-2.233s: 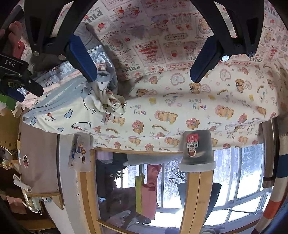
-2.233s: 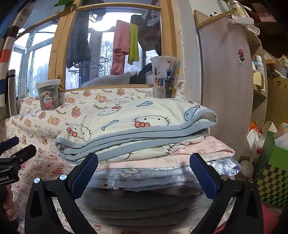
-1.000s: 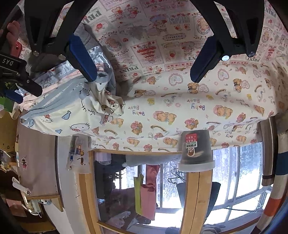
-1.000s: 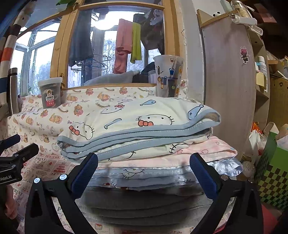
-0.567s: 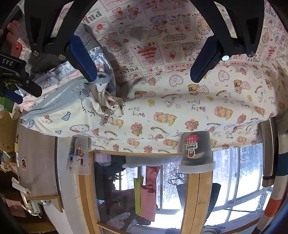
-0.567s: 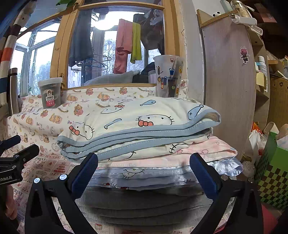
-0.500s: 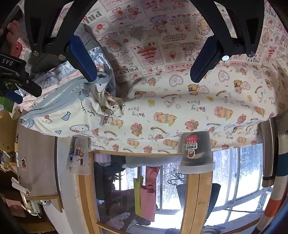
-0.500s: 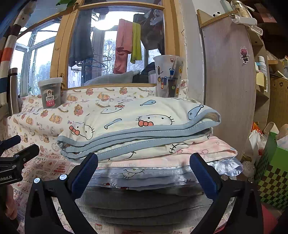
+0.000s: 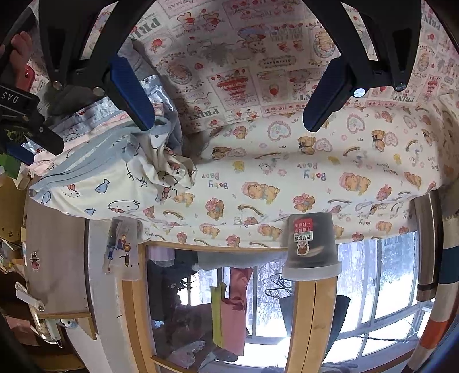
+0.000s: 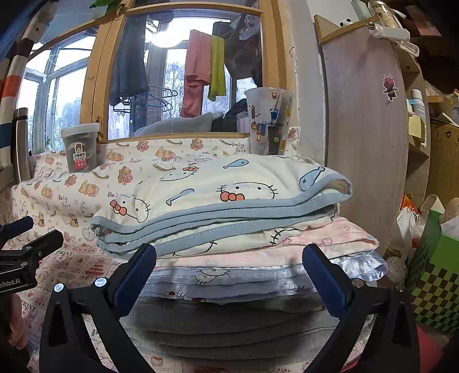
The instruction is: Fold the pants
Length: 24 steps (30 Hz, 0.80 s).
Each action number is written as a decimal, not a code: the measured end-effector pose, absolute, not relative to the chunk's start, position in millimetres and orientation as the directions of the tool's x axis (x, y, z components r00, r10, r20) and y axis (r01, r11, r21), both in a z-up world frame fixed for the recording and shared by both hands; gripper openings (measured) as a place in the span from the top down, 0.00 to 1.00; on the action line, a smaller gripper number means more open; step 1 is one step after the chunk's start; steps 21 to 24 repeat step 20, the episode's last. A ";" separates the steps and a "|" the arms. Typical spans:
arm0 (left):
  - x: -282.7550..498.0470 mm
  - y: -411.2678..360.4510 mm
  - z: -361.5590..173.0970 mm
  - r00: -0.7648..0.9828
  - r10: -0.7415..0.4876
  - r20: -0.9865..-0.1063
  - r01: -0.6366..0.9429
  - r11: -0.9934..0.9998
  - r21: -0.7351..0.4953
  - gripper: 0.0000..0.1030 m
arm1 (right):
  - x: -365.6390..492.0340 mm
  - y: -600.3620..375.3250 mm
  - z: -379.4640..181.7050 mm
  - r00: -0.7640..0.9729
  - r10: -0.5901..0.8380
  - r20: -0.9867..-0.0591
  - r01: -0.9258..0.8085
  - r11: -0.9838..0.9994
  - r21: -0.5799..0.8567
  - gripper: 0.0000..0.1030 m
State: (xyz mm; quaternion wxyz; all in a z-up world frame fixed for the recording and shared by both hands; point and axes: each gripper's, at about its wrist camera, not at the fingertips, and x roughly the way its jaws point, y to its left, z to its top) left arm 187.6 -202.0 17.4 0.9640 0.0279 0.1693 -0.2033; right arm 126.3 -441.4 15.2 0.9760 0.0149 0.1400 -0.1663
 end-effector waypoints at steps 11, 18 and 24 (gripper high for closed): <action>190.5 -202.8 16.7 0.851 -0.386 -0.355 0.406 0.914 -0.020 0.00 | 126.5 -441.7 15.4 0.906 -0.320 -0.278 0.328 0.944 -0.018 0.01; 191.4 -202.4 15.6 0.852 -0.379 -0.361 0.396 0.918 -0.028 0.00 | 126.7 -441.9 15.5 0.906 -0.319 -0.279 0.328 0.945 -0.017 0.01; 191.7 -202.3 15.8 0.852 -0.379 -0.361 0.397 0.917 -0.026 0.00 | 126.8 -441.7 15.4 0.906 -0.320 -0.279 0.328 0.944 -0.017 0.01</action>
